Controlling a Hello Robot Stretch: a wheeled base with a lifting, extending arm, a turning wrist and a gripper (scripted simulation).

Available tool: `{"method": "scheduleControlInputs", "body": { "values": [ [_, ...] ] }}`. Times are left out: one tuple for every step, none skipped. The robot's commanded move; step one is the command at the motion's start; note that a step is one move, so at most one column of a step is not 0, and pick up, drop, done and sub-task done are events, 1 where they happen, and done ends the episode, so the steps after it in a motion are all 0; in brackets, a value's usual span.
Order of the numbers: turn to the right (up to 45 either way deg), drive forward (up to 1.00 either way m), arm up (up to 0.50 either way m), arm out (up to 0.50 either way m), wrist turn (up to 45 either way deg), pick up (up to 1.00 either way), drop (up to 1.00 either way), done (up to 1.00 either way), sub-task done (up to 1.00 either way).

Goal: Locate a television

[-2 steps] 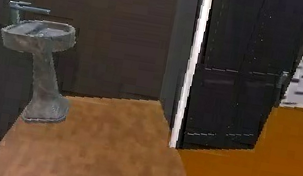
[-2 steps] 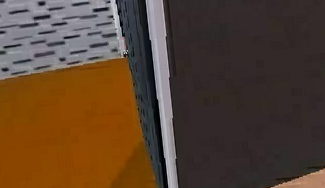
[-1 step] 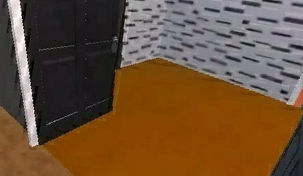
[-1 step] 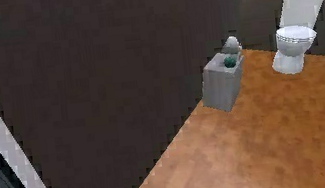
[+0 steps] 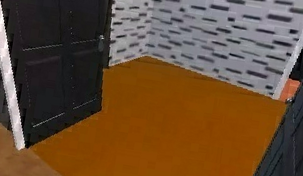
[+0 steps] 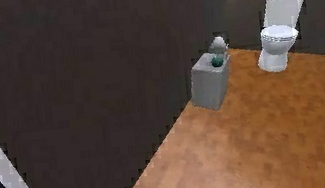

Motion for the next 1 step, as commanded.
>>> {"method": "scheduleControlInputs", "body": {
  "values": [
    [0.0,0.55,0.0,0.0,0.0,0.0,0.0,0.0,0.0]
  ]
}}
